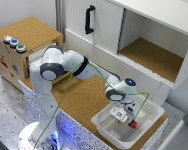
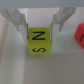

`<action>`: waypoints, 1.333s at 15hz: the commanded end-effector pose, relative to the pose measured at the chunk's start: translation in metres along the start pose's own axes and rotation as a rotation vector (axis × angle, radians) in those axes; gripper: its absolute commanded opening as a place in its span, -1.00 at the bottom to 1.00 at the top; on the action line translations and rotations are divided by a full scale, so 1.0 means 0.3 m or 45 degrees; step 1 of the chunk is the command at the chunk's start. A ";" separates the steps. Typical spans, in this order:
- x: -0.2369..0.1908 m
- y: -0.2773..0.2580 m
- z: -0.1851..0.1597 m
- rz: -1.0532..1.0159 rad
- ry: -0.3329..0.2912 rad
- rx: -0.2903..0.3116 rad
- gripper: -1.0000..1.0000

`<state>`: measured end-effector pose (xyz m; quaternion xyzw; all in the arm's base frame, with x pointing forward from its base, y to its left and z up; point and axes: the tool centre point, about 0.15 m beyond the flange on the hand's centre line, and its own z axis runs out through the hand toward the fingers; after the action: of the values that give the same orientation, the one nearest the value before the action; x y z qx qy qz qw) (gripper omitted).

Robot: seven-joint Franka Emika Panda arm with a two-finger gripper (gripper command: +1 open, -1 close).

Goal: Place the yellow block in the drawer

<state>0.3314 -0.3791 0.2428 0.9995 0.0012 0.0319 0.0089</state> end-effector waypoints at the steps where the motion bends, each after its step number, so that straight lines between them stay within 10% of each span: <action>1: 0.091 -0.249 -0.368 -0.113 0.233 -0.041 -1.00; 8: 0.227 -0.704 -0.673 -0.444 0.440 0.023 -1.00; 20: 0.202 -1.562 -0.709 -1.299 0.302 0.290 -1.00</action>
<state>0.3872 0.0112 0.4507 0.8950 0.4065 0.1662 -0.0782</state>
